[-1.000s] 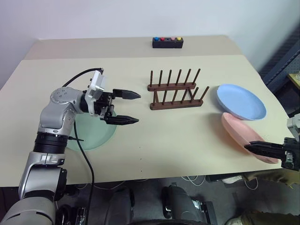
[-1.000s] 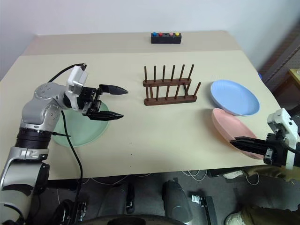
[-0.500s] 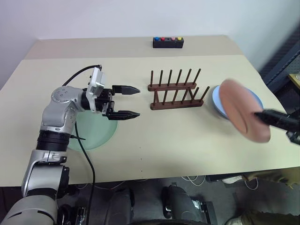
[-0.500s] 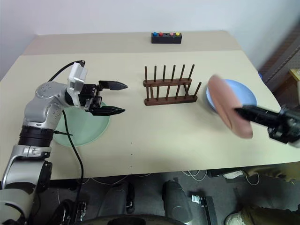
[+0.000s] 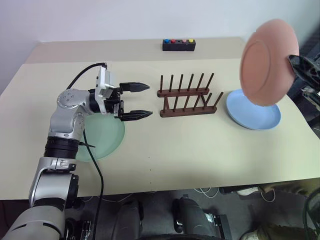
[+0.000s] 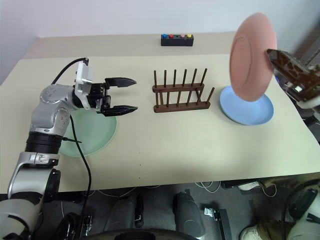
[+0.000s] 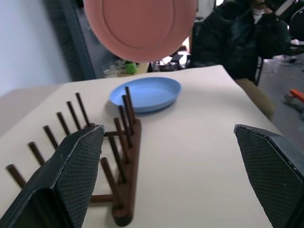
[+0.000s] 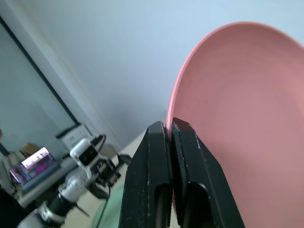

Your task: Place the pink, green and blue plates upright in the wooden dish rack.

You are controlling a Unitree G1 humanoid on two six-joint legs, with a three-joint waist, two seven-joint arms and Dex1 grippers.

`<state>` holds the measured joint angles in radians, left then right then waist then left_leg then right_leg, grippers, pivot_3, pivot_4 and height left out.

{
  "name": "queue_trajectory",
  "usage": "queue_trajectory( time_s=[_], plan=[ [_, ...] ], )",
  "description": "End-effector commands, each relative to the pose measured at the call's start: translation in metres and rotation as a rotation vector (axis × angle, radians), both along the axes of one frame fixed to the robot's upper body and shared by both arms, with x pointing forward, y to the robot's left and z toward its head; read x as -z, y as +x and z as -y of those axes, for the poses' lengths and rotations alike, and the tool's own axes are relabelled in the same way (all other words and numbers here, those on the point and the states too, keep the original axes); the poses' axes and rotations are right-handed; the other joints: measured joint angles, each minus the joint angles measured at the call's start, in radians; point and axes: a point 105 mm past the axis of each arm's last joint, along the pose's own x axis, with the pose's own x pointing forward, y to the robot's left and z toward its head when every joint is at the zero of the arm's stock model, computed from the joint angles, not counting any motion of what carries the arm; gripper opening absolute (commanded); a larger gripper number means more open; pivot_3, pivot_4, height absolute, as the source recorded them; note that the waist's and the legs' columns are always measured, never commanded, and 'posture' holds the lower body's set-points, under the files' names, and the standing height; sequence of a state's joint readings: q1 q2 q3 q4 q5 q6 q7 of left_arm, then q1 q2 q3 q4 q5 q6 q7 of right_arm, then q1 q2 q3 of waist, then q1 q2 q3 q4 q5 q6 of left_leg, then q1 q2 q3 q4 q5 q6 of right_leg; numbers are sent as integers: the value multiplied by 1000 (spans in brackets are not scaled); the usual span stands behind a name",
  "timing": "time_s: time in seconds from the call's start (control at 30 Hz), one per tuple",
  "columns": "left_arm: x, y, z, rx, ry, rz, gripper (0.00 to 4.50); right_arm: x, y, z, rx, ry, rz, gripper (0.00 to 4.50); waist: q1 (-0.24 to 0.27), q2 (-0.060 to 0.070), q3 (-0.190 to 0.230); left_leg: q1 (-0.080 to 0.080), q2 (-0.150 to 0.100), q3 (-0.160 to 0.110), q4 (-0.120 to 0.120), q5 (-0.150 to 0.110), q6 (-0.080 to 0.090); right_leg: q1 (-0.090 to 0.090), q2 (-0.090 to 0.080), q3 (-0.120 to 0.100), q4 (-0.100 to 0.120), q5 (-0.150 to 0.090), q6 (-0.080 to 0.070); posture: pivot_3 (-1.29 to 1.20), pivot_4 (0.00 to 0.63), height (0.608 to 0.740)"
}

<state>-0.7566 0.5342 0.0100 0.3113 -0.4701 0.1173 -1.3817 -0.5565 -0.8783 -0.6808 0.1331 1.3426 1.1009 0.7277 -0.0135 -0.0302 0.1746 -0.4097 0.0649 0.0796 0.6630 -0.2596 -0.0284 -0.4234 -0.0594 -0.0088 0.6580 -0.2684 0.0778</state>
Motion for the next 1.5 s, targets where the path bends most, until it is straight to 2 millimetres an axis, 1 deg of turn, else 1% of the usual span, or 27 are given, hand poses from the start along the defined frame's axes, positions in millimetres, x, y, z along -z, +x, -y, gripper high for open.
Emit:
queue_trajectory(
  time_s=[0.03,0.13,0.27,0.43,0.67,0.73,0.97,1.23,1.5],
  plan=[
    [-19,-1,-1,-27,-55,79,4500,-12,17,-5,-22,33,50,11,0,0,0,0,0,0,0,0,0,0,0,0,0,0,0,0,150,740],
    [-21,0,-6,-68,-62,96,4500,-14,35,-10,-45,54,44,11,0,1,0,0,0,1,0,0,0,-1,0,0,0,0,0,0,150,740],
    [-20,-2,-11,-105,-65,95,4500,-18,48,-12,-67,82,45,11,2,1,0,-1,0,1,0,-1,1,-1,0,0,-1,0,0,0,150,740],
    [-18,-6,-12,-125,-73,91,4500,-18,57,-17,-115,103,32,11,3,1,0,-1,0,2,0,-1,2,-1,-1,0,-1,0,0,0,150,740],
    [-16,-9,-12,-131,-76,80,4500,-8,64,-23,-168,98,1,11,2,1,1,-1,0,2,0,-1,2,-1,-1,0,-1,0,0,0,150,740],
    [-16,-9,-12,-132,-75,80,4500,-9,67,-24,-171,108,-5,11,0,1,1,-1,0,2,0,-1,2,-1,-1,0,-1,0,0,0,150,740],
    [-16,-10,-13,-131,-72,79,4500,0,72,-28,-183,110,-10,11,1,2,1,-1,0,2,0,-1,2,-1,-1,0,-1,0,0,0,150,740],
    [-15,-11,-14,-135,-65,80,4500,4,77,-24,-171,118,-31,11,1,2,1,-1,0,3,0,-1,2,-1,-1,0,-1,0,1,0,150,740],
    [-14,-12,-14,-136,-61,79,4500,16,85,-20,-140,146,-76,11,1,2,1,-1,0,3,0,-1,2,-1,-1,0,-1,0,1,0,150,740]
  ],
)
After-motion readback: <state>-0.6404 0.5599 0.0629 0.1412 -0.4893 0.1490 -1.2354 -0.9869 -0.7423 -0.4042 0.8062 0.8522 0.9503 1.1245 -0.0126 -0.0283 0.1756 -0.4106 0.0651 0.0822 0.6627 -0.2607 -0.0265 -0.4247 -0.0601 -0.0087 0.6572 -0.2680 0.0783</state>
